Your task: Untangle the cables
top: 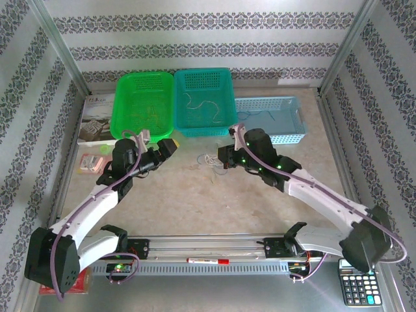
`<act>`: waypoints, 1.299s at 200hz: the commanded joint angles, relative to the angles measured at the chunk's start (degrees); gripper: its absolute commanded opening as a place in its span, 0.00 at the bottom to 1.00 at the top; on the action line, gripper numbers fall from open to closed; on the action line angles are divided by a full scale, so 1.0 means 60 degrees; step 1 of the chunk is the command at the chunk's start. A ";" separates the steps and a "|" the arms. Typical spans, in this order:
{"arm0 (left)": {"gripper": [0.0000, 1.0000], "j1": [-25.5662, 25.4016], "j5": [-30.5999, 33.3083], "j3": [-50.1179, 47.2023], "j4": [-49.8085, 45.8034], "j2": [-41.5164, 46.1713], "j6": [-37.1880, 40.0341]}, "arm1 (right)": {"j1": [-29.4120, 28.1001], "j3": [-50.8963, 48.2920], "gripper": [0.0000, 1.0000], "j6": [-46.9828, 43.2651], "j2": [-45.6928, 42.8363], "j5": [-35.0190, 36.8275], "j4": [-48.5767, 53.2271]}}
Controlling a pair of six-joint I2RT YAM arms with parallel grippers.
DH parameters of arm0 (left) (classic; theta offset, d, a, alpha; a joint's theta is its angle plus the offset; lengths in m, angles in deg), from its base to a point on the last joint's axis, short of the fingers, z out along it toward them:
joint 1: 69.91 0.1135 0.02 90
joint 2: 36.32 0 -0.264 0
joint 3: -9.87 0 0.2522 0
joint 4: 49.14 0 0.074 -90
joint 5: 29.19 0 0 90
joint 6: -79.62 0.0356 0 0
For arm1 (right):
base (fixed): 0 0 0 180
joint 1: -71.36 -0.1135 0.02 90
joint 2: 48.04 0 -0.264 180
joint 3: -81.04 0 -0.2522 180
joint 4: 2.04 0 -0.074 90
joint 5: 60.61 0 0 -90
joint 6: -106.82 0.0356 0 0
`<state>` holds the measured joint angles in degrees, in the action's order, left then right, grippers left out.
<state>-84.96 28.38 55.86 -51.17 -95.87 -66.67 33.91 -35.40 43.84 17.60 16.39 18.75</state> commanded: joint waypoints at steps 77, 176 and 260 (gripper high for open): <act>1.00 -0.0165 -0.0664 0.0451 0.1733 -0.0353 -0.0738 | -0.0002 -0.1153 0.00 0.0656 0.0514 -0.0021 -0.0387; 1.00 -0.0172 -0.0595 0.0344 0.1650 -0.0617 -0.0627 | -0.0040 -0.2604 0.41 0.0956 -0.0516 0.1871 0.1018; 1.00 -0.0164 0.0052 0.0275 0.0073 -0.0330 0.0387 | -0.1105 -0.0437 0.47 0.0446 0.0733 0.1718 0.1079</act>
<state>-85.33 26.50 57.00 -46.59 -99.30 -68.18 29.34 -43.07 48.96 17.39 26.82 25.68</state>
